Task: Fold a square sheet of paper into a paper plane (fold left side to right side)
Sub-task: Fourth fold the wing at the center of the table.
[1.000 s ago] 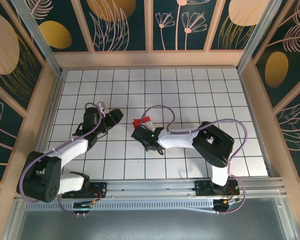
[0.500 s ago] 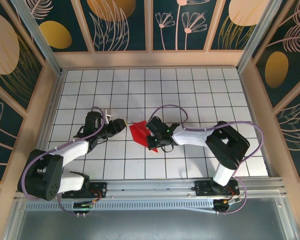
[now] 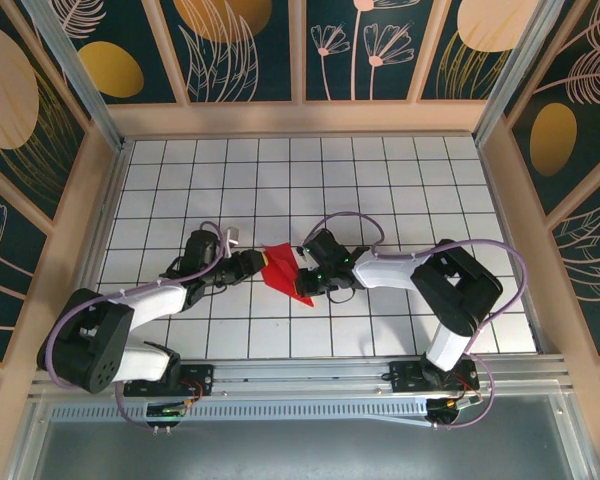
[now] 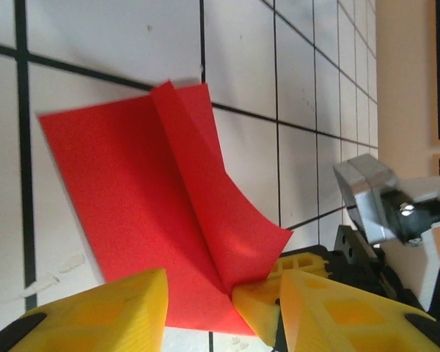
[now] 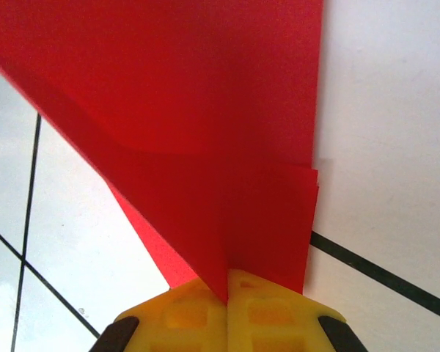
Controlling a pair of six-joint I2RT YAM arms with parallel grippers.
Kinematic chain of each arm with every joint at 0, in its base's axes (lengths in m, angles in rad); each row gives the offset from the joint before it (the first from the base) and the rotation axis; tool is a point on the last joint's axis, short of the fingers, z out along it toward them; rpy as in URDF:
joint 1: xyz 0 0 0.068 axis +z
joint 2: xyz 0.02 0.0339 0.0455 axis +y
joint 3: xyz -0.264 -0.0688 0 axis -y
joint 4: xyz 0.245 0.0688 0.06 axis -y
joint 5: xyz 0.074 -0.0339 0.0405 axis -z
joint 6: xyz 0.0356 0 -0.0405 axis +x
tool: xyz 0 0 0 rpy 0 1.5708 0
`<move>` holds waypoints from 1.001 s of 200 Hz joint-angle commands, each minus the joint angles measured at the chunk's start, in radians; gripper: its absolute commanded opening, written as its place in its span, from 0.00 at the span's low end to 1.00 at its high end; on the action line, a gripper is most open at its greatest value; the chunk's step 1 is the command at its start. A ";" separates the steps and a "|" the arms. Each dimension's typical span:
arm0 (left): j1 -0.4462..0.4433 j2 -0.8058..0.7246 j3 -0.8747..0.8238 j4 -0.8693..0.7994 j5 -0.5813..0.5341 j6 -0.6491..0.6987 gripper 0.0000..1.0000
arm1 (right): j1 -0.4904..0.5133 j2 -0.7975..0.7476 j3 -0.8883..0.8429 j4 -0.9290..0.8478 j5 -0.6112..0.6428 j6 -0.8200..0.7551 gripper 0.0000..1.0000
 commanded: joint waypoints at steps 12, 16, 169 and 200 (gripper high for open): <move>-0.025 0.048 -0.004 0.068 -0.016 -0.034 0.41 | -0.010 -0.016 -0.017 0.032 -0.048 0.034 0.00; -0.027 0.055 -0.001 0.069 -0.016 -0.035 0.41 | -0.010 -0.015 -0.020 0.034 -0.052 0.036 0.00; -0.111 0.217 0.083 0.121 -0.053 -0.056 0.40 | -0.010 0.013 -0.022 0.050 -0.081 0.062 0.00; -0.114 0.232 0.091 0.121 -0.058 -0.055 0.40 | -0.010 0.013 -0.024 0.049 -0.081 0.062 0.00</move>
